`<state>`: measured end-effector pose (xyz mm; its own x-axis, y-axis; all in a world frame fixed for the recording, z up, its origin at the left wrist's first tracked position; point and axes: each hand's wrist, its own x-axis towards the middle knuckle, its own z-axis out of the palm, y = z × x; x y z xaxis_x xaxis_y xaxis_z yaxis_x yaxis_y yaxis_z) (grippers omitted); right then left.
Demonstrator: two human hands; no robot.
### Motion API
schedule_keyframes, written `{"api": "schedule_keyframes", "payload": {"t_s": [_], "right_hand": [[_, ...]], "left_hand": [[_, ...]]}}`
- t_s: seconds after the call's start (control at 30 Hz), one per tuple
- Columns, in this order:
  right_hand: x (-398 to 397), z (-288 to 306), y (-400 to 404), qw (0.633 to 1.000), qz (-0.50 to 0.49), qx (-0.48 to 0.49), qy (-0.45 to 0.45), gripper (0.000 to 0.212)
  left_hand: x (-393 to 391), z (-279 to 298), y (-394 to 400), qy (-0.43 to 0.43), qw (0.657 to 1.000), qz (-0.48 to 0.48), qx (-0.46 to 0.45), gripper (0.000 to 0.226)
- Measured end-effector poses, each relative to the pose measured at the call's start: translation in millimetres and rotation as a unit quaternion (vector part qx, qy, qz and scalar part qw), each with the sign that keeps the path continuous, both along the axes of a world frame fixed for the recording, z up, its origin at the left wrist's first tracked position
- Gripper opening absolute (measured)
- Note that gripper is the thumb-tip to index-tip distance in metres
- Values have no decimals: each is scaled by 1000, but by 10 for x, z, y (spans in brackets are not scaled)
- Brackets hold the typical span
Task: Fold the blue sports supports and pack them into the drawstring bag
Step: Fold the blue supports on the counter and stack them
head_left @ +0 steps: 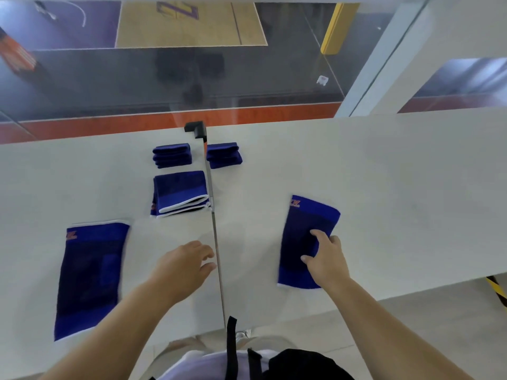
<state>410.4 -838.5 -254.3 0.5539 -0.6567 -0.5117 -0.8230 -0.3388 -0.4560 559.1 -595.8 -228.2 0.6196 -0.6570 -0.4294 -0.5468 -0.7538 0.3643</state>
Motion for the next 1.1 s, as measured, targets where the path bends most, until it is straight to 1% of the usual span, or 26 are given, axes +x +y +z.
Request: {"api": "schedule_keyframes", "payload": {"t_s": [0.2,0.37,0.43,0.5,0.6,0.67,0.7,0.77,0.83,0.87,0.93,1.0,1.1], "right_hand": [[14,96,188,991,103,-86,-1,61],[133,312,409,973,143,-156,-94,53],[215,411,556,964,152,-165,-142,51],[313,500,740,957,161,-148,-191,47],[501,634,1079,949,175,-74,-252,46],[630,700,1312,940,188,-17,-286,47],[708,723,1449,937,194,10,-291,48],[827,753,1671,934,194,73,-291,48],[969,721,1930,928,194,127,-291,48],[1032,690,2044,927,196,145,-287,47],[1150,619,2234,928,202,162,-268,47],[1253,550,2381,936,212,157,-233,48],[1406,432,2579,942,243,131,-193,51]], "left_hand": [[6,28,218,5,1000,11,9,31],[104,86,453,15,1000,22,-5,30],[169,120,571,23,999,27,-9,30],[238,150,710,34,998,38,-19,30],[338,190,924,52,993,76,-71,31],[376,242,1032,99,978,137,-124,36],[396,266,1099,141,964,175,-145,38],[419,292,1174,230,930,227,-177,37],[465,286,1316,290,900,246,-212,23],[491,276,1388,304,888,255,-234,18],[551,235,1551,303,865,295,-271,17],[621,194,1736,289,849,336,-288,24],[742,100,2010,276,851,345,-283,25]]}}
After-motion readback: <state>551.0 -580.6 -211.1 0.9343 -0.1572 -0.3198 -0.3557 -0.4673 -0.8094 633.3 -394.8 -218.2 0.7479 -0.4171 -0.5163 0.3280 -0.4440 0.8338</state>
